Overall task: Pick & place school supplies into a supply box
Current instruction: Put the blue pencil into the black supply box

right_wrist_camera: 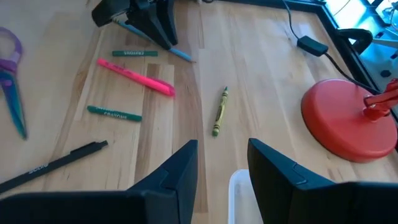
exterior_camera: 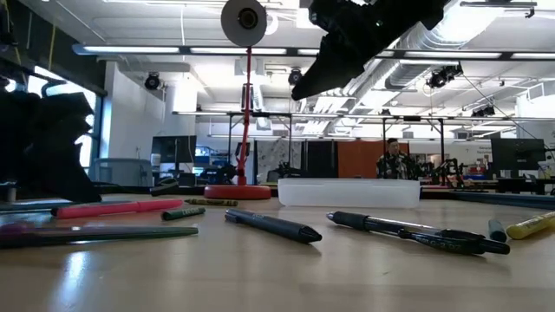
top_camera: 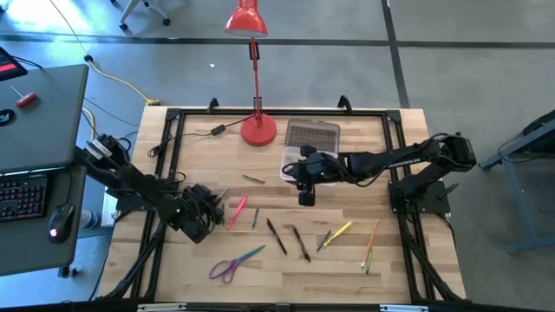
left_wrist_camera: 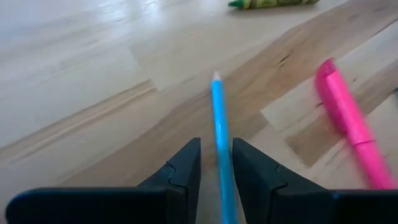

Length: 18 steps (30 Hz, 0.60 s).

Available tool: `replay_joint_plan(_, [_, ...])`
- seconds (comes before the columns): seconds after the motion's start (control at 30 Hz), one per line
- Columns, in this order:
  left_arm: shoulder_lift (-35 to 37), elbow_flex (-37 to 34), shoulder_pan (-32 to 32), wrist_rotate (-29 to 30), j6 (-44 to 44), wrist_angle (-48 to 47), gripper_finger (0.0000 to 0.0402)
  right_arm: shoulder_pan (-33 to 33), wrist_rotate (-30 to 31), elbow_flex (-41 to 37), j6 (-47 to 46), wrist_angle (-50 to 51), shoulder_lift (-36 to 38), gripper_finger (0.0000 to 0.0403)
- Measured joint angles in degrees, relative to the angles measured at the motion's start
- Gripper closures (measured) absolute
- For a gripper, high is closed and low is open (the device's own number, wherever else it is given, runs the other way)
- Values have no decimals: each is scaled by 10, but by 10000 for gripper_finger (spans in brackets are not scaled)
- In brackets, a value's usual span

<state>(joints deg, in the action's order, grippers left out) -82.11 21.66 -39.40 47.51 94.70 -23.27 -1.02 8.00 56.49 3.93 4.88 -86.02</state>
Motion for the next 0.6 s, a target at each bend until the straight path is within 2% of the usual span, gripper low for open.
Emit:
replay_joint_plan(0.13, [-45, -14, -1, 16, 0, 36, 277, 0, 0, 0, 0, 13, 0, 284])
replay_joint_plan(0.33, [-134, -22, -1, 103, 0, 106, 277, 0, 0, 0, -4, 34, 0, 284])
replay_joint_plan(0.6, [-229, -22, -1, 166, 18, 175, 278, -1, -10, 0, -4, 59, 0, 284])
